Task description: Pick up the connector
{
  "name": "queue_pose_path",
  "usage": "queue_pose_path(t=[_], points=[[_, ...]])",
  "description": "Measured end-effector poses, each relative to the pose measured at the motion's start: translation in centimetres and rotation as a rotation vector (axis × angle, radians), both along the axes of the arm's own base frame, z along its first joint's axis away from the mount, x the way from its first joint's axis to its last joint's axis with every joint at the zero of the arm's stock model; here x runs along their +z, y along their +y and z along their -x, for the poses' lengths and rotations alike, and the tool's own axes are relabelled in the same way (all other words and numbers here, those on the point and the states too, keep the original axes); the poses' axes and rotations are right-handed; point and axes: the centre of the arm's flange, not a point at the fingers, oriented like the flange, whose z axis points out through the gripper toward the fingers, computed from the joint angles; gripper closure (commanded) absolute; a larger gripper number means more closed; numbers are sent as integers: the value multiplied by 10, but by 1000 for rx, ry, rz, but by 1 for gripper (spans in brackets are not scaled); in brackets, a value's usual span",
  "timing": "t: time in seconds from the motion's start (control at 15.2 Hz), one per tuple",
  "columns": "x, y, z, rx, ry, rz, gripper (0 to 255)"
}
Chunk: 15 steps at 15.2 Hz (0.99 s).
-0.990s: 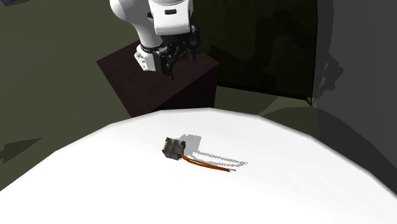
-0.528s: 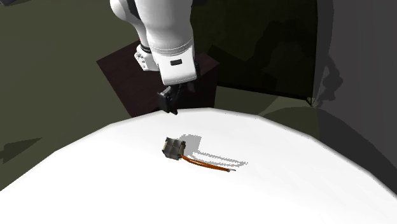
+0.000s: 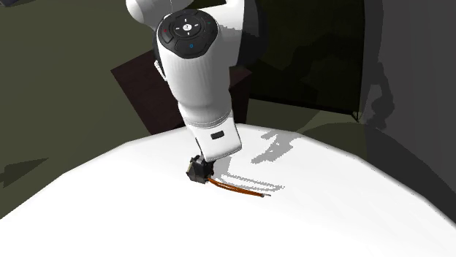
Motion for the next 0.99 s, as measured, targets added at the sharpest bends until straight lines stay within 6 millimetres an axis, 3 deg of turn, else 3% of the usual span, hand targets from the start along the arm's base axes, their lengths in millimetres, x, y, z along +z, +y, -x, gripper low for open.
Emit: queue_pose_path(t=[0.26,0.79,0.86,0.99], points=[[-26,-21,-40,69,-9,0,0],[-69,-26,-48,87,-11,-1,0],[-71,-26,-48,87,-11,-1,255],[-73,-26,-47,87,-11,-1,255]])
